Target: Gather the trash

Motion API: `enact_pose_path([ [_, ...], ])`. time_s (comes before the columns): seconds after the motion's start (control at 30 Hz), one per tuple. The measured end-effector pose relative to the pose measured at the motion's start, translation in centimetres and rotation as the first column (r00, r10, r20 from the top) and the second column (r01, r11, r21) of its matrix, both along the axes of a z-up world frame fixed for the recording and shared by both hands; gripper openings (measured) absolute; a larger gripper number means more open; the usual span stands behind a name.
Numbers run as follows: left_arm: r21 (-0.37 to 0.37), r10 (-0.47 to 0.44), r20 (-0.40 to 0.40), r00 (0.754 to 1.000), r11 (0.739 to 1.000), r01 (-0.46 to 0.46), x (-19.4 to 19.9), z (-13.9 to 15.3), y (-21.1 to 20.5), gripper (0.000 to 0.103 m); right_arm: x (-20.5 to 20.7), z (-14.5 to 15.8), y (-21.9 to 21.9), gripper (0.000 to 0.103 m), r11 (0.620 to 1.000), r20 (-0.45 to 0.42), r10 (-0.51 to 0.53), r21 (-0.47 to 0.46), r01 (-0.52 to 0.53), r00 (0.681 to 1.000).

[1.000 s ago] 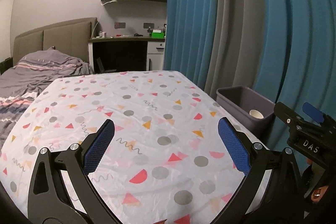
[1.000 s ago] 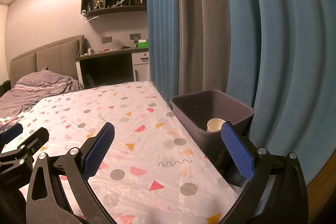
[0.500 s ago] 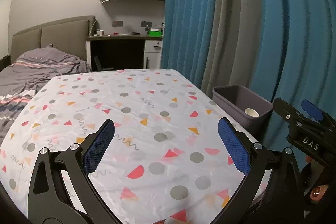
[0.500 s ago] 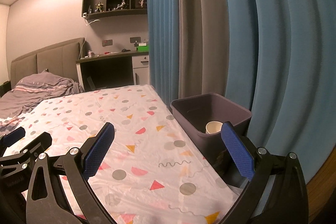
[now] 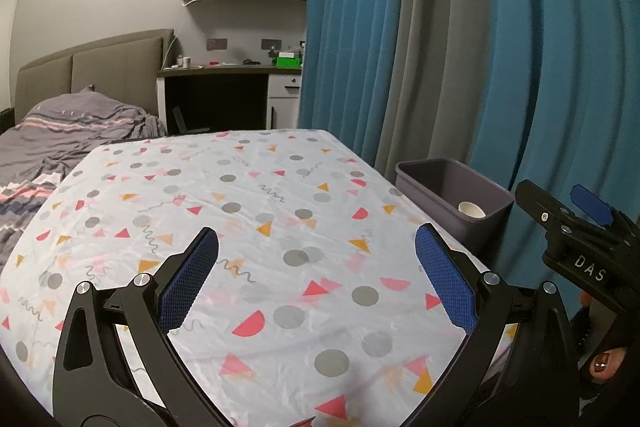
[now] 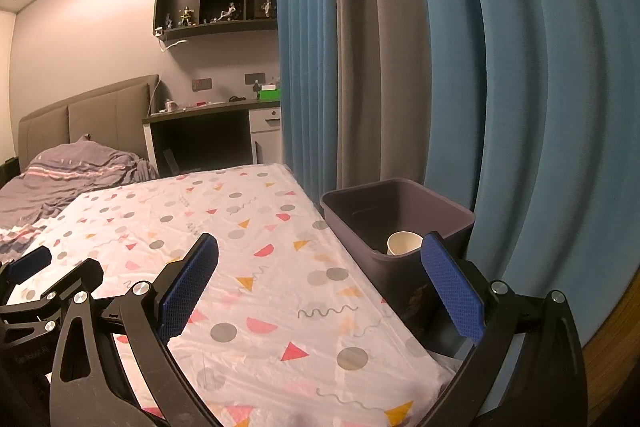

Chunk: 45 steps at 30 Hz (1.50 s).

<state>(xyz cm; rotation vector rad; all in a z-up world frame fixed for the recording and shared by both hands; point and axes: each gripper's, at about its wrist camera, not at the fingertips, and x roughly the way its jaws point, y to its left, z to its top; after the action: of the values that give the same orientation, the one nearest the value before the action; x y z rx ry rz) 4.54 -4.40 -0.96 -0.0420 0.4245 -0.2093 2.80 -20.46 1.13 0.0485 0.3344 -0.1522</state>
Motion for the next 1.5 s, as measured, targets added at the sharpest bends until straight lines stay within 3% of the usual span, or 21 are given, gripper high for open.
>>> enact_pose_path([
  [1.5, -0.003, -0.006, -0.005, 1.000, 1.000, 0.006, -0.05, -0.06, -0.10, 0.097, -0.22, 0.11, -0.57, 0.097, 1.000, 0.000, -0.001, 0.002, 0.001, 1.000],
])
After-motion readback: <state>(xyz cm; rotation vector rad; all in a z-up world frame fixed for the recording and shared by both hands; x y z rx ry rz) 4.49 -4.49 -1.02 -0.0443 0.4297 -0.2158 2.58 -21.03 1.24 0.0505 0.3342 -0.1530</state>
